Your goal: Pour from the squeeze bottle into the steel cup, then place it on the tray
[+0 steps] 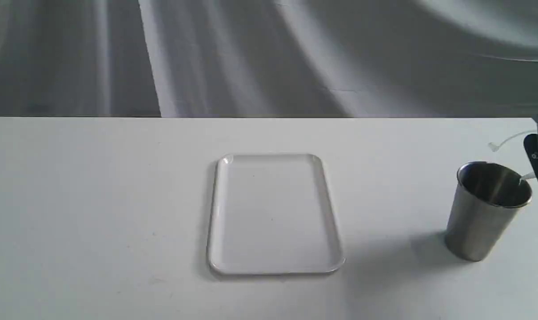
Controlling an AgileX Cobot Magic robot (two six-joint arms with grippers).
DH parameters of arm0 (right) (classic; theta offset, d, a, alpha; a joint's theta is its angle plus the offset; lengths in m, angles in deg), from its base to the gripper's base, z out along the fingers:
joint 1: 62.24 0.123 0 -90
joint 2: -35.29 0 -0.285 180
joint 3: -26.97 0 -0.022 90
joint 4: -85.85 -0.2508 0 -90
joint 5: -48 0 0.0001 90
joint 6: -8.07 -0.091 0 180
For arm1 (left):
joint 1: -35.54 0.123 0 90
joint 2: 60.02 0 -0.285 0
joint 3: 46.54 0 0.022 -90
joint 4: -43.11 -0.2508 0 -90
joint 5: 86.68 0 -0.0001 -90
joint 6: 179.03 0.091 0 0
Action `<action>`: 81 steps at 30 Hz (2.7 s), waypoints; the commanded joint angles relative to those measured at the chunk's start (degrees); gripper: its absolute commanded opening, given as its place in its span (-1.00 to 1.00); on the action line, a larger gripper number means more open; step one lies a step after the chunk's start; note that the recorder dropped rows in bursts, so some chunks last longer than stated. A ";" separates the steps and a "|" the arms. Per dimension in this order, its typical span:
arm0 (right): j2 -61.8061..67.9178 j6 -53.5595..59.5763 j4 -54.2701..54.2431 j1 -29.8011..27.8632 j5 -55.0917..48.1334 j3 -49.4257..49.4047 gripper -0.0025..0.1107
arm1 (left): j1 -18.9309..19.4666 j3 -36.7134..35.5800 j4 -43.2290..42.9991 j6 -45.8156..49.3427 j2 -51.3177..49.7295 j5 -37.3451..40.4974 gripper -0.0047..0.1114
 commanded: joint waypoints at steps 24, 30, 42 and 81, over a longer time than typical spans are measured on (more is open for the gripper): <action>-0.27 1.62 2.03 0.27 -1.22 -0.09 -0.56 | -0.33 -0.25 0.04 -0.22 0.15 -0.39 -0.92; -0.27 1.61 2.38 0.27 -1.22 -0.09 -0.56 | -0.33 -0.25 0.04 -0.22 0.15 -0.39 -0.92; -0.27 1.75 3.57 0.27 -1.22 -0.09 -0.56 | -0.33 -0.25 0.04 -0.08 0.15 -0.39 -0.92; -0.27 -63.28 -6.12 0.27 -1.22 -0.09 -0.56 | -0.33 -0.25 0.04 -0.03 0.15 -0.39 -0.92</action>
